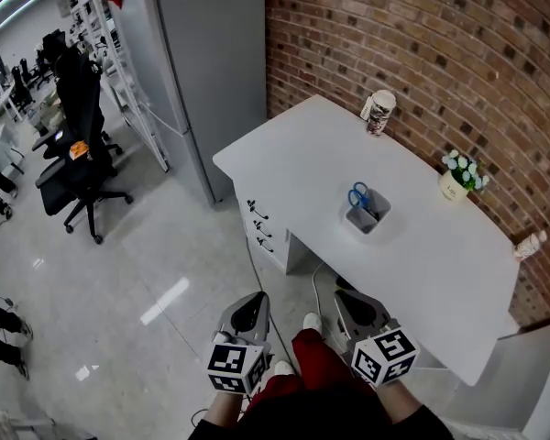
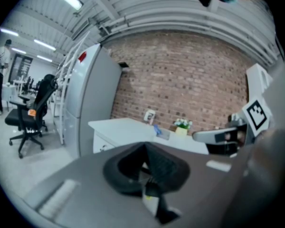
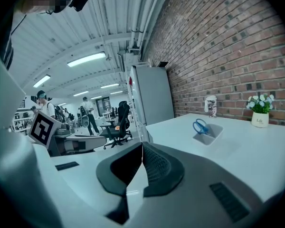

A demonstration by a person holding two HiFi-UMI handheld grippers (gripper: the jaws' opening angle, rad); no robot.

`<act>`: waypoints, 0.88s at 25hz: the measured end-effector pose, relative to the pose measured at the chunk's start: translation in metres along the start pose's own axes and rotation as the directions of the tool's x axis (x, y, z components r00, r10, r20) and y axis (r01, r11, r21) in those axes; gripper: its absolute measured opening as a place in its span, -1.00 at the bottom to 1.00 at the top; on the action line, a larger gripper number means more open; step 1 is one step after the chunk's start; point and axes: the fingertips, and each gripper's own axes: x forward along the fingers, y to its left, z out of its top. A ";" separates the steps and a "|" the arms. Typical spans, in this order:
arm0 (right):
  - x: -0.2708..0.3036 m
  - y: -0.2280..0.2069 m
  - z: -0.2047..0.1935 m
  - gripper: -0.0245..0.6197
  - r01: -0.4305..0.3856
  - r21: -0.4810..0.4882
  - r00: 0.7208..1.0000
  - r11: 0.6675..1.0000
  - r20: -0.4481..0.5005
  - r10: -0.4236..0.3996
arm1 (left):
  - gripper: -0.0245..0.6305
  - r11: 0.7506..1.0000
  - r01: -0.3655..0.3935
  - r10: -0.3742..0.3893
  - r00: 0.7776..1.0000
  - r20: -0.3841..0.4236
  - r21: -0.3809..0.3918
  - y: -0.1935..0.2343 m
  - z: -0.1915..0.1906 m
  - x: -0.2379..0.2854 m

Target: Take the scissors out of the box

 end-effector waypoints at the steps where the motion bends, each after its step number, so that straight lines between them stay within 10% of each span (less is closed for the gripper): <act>1: 0.000 -0.003 0.001 -0.90 0.008 0.003 1.000 1.000 0.004 -0.008 | -0.92 1.000 0.005 -0.005 1.000 -0.002 0.004 0.000 0.001 0.003; 22: 0.003 -0.103 0.015 -0.90 0.185 0.091 0.981 0.979 0.044 -0.189 | -0.91 0.979 0.179 -0.175 0.983 -0.057 0.092 -0.042 0.025 0.119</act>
